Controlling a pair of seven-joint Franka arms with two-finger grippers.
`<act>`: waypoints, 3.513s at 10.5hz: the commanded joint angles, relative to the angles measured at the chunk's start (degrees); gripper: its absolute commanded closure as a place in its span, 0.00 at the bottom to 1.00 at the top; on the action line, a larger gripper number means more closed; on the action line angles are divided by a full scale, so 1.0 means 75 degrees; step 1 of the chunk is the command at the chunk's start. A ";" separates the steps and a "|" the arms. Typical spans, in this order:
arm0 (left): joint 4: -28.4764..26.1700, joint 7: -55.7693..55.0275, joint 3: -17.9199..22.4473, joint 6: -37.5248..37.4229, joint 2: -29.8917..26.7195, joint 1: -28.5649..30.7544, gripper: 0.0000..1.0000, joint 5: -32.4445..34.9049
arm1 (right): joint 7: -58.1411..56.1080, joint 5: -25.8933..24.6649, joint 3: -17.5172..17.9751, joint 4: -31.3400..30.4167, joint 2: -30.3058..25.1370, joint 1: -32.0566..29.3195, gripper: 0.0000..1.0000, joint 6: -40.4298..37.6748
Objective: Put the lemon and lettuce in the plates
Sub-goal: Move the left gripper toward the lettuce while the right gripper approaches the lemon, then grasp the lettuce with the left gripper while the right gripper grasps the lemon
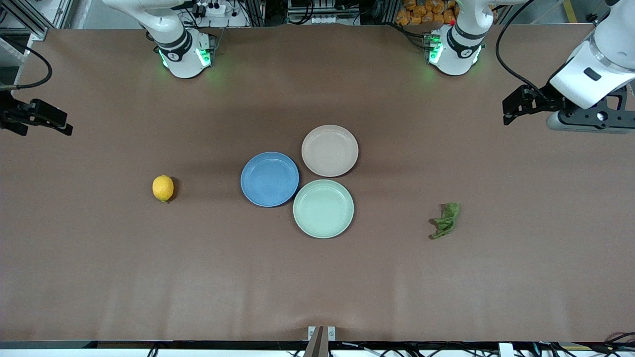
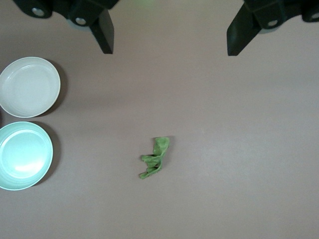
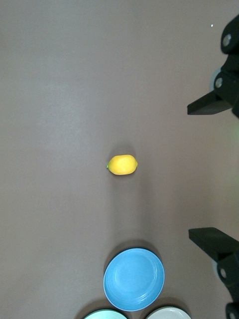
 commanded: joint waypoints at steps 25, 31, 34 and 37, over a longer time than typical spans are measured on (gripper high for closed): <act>-0.0192 0.1778 -0.0111 0.4620 0.5372 -0.0173 0.00 0.0914 | -0.0066 0.0038 0.0325 -0.5850 0.0104 -0.0021 0.00 0.6646; 0.0042 0.2202 -0.0052 0.4938 0.5795 -0.0185 0.00 0.0926 | -0.0077 0.0038 0.0325 -0.6145 0.0842 -0.0021 0.00 0.7725; 0.0042 0.2144 -0.0052 0.4939 0.5888 -0.0150 0.23 0.0903 | -0.0077 0.0038 0.0325 -0.6450 0.1310 -0.0044 0.00 0.8758; 0.0031 0.2062 -0.0052 0.4938 0.5877 -0.0197 1.00 0.0914 | -0.0077 0.0038 0.0313 -0.6579 0.1650 -0.0009 0.00 0.9286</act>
